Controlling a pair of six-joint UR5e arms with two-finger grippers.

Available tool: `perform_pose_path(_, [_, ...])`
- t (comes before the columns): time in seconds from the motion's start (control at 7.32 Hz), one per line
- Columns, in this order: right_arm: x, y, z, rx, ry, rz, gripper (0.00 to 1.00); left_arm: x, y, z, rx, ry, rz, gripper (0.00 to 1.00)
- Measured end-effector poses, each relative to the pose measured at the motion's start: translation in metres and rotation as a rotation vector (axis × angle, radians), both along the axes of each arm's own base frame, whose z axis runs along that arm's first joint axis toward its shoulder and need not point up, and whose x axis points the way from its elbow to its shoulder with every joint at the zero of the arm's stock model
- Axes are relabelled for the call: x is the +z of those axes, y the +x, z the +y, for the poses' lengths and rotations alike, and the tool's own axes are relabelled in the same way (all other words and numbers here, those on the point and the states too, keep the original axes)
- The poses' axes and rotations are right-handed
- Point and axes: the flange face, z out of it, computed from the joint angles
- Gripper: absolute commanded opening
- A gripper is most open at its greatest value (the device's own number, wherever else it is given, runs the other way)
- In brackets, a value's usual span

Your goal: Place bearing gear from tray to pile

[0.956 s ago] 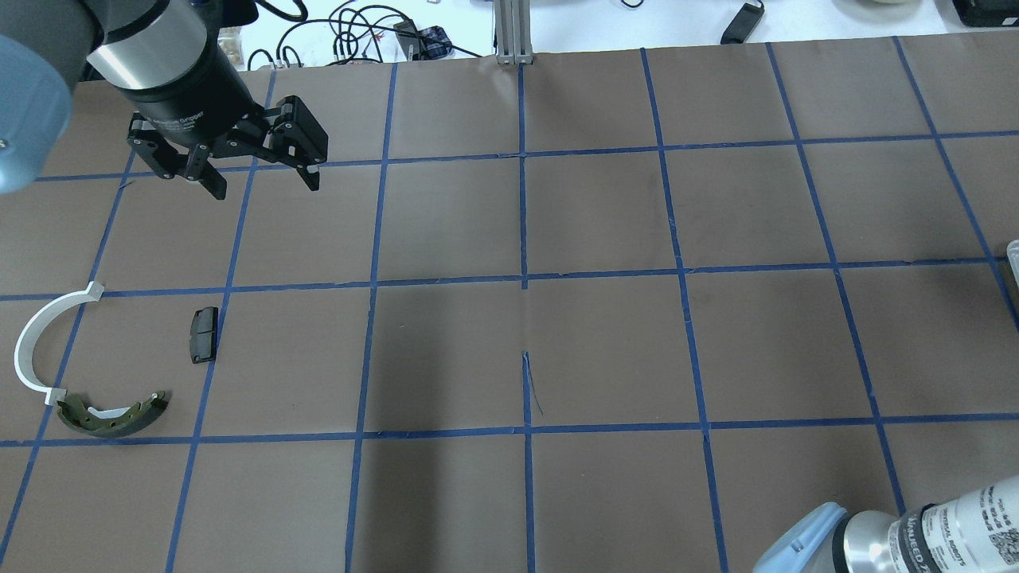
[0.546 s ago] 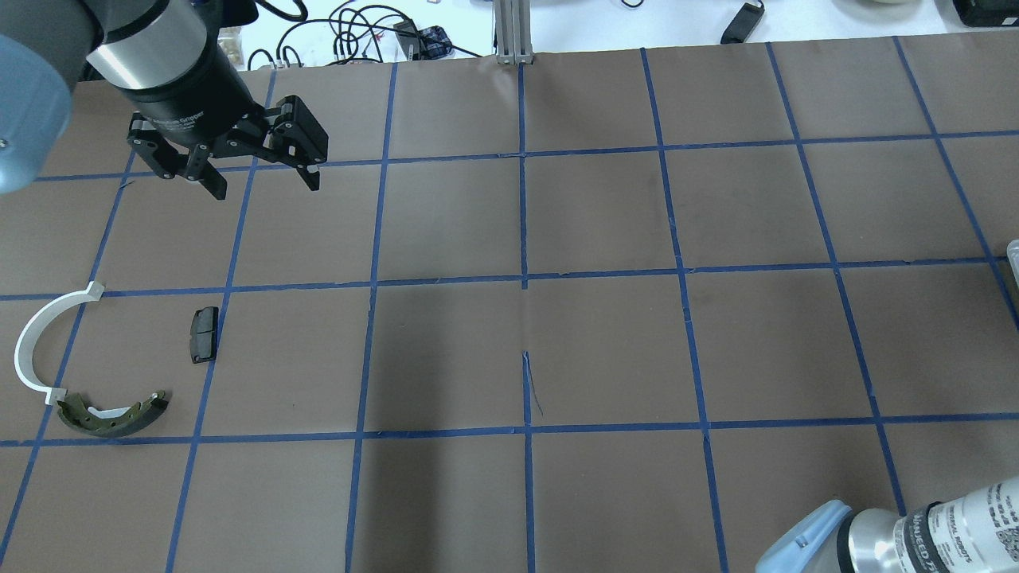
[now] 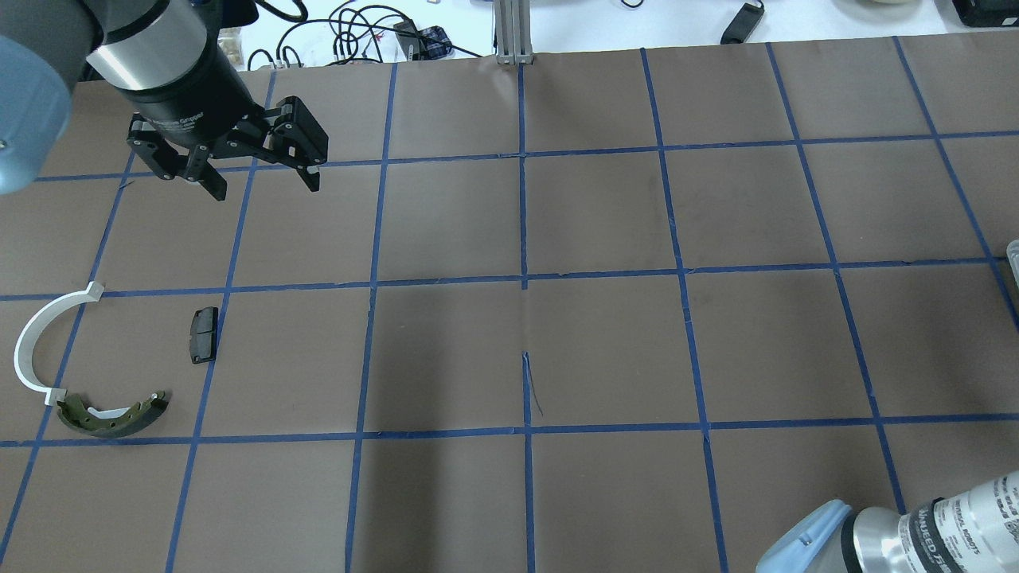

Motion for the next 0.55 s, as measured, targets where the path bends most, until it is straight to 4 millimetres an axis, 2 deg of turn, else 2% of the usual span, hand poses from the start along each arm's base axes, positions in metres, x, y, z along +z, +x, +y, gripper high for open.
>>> perform_pose_path(0.55, [-0.0141, -0.0013, -0.0022, -0.081, -0.033, 0.018, 1.0, 0.0, -0.0001, 0.0, 0.0, 0.0, 0.001, 1.0])
